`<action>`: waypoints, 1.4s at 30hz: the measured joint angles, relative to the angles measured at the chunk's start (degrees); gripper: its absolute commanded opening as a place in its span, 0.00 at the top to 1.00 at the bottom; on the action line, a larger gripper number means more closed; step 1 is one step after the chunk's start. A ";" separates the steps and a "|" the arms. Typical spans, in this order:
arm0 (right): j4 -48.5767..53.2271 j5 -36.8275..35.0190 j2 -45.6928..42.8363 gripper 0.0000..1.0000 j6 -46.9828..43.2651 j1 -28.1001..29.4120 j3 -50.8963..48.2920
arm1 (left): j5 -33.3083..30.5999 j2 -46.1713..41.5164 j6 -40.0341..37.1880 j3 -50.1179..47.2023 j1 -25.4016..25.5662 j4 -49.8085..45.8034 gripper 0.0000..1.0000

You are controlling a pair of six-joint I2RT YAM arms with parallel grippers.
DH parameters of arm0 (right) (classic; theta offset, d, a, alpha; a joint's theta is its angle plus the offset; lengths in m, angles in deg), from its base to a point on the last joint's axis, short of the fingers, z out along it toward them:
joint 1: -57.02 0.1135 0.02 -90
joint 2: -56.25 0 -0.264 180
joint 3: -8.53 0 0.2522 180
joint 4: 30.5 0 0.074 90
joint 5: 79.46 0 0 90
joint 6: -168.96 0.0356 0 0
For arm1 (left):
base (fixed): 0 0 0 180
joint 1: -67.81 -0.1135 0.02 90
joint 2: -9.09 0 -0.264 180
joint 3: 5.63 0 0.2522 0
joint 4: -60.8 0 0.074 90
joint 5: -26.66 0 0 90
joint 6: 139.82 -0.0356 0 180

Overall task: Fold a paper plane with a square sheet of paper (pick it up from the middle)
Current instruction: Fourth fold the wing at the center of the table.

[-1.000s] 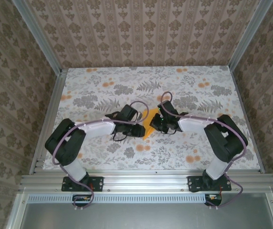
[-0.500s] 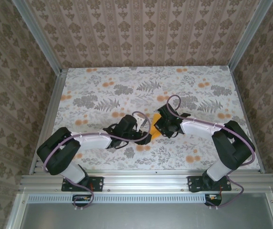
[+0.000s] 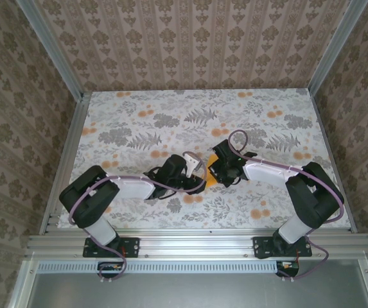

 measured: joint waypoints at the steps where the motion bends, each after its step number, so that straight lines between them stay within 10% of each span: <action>1: -0.04 0.13 0.00 1.00 0.35 0.00 0.00 | 0.17 0.24 -0.13 0.09 0.00 -0.09 0.53; 21: -2.40 3.96 0.81 1.00 3.58 -0.59 0.00 | -0.04 2.84 -3.19 3.43 0.33 -3.78 0.74; 30: -4.11 5.25 0.52 0.56 1.88 -2.62 -0.79 | -0.94 4.79 -3.13 4.00 0.31 -4.94 0.86; 42: -14.32 10.86 -4.04 0.51 -12.55 -7.63 -6.86 | -0.39 5.70 -1.92 5.95 0.00 -7.08 0.91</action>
